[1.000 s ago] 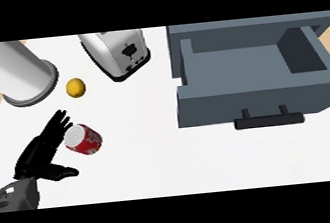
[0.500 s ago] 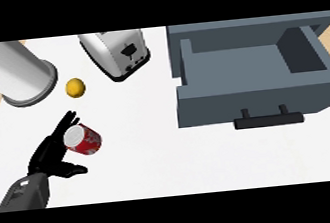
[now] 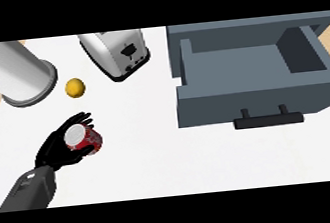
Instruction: Pick up the can, place it into the drawer and close the drawer
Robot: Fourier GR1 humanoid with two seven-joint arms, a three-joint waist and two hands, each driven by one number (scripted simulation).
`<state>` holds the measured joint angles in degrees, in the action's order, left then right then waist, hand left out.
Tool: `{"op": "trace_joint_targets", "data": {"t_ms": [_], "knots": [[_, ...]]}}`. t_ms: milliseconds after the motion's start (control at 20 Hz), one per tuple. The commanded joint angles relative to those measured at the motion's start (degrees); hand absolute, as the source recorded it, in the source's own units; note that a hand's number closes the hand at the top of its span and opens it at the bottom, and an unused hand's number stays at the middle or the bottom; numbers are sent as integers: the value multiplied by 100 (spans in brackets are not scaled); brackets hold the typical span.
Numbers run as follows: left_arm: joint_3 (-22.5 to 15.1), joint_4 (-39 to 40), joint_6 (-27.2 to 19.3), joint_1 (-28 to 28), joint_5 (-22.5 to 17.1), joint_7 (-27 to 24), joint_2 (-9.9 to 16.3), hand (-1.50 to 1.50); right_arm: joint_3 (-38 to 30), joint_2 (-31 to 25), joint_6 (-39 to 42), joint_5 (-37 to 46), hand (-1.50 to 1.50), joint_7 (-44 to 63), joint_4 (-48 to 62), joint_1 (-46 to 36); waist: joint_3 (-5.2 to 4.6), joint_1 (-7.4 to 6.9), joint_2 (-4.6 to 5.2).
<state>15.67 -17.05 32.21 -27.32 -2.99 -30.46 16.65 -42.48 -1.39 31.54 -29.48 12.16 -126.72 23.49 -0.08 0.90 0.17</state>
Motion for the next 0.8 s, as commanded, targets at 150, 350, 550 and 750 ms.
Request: {"op": "trace_joint_targets", "data": {"t_ms": [150, 350, 550, 750], "knots": [[-84, 104, 824, -210, -74, 107, -67, 150, -131, 35, 92, -238, -150, 80, -115, 56, 0, 10, 0], [-103, -356, 984, -281, -226, 187, -194, 150, 89, 135, -88, 15, -150, 163, -68, -82, 7, -60, -18], [-123, -779, 1072, -286, -419, 396, -392, 150, -156, 38, 141, -179, -150, 109, -6, 189, 11, -67, -37], [209, -1356, -342, -93, -775, 507, -881, 150, -37, 136, -4, -285, -150, 136, -305, 334, 15, -118, -65]]}}
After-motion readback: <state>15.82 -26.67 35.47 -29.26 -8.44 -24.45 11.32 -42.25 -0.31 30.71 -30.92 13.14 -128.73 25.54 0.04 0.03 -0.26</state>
